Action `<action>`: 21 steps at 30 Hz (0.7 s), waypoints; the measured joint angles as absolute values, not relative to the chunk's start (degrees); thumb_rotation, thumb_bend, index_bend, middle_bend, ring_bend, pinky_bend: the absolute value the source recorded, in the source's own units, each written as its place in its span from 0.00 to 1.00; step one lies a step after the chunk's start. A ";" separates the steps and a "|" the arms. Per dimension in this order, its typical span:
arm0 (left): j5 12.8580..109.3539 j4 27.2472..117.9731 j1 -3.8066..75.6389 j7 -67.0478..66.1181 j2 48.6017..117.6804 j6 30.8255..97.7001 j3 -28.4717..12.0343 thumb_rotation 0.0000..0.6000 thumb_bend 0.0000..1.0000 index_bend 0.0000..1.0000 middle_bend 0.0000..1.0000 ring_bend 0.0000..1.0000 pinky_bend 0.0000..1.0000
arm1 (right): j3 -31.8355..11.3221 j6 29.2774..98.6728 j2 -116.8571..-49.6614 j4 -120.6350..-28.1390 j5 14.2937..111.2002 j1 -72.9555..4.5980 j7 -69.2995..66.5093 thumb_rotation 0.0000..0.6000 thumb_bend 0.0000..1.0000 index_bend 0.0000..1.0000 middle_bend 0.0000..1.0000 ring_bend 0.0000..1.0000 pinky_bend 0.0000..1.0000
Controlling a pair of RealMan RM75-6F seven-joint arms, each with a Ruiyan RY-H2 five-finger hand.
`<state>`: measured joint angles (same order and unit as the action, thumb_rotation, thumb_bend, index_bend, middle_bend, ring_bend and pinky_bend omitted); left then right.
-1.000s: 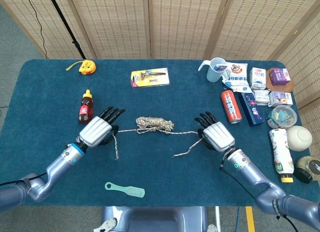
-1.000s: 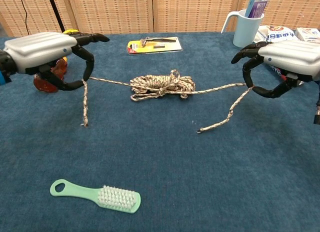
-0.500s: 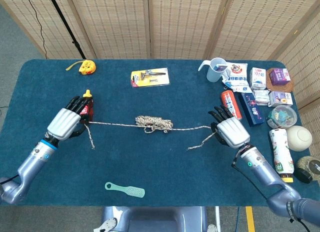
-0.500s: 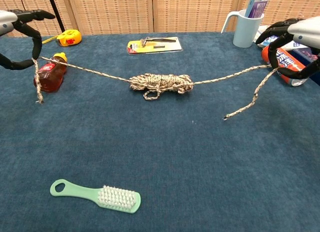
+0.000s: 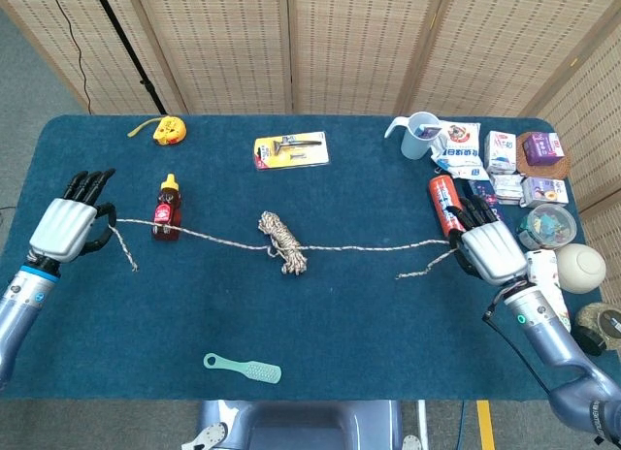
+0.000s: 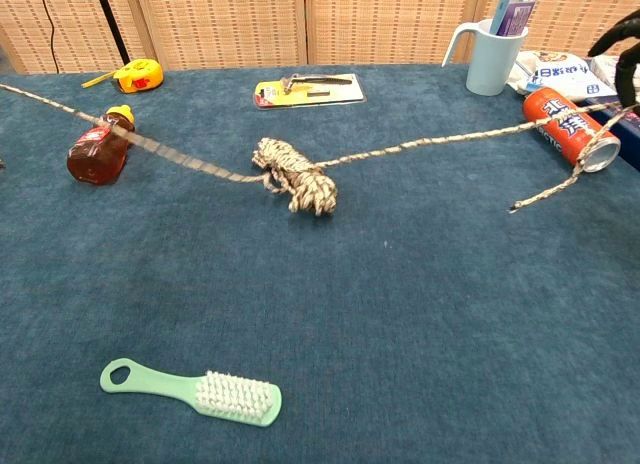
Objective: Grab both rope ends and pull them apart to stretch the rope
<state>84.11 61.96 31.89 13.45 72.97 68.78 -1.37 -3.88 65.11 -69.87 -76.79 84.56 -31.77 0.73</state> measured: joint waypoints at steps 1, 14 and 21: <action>84.07 61.72 31.67 13.54 72.85 68.77 -1.37 1.00 0.39 0.65 0.00 0.00 0.00 | -3.91 65.27 -69.70 -76.80 84.46 -31.57 0.66 1.00 0.57 0.61 0.16 0.06 0.00; 84.04 60.58 30.49 14.61 72.07 69.06 -2.34 1.00 0.39 0.65 0.00 0.00 0.00 | -4.42 66.64 -67.63 -77.59 84.32 -30.15 0.69 1.00 0.57 0.61 0.16 0.06 0.00; 86.70 64.05 32.32 13.83 72.19 69.99 -3.13 1.00 0.39 0.65 0.00 0.00 0.00 | -4.99 66.88 -66.25 -83.27 86.46 -31.17 0.66 1.00 0.57 0.61 0.16 0.06 0.00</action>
<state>86.70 64.05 32.32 13.83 72.19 69.99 -3.13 -4.99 66.88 -66.25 -83.27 86.46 -31.17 0.66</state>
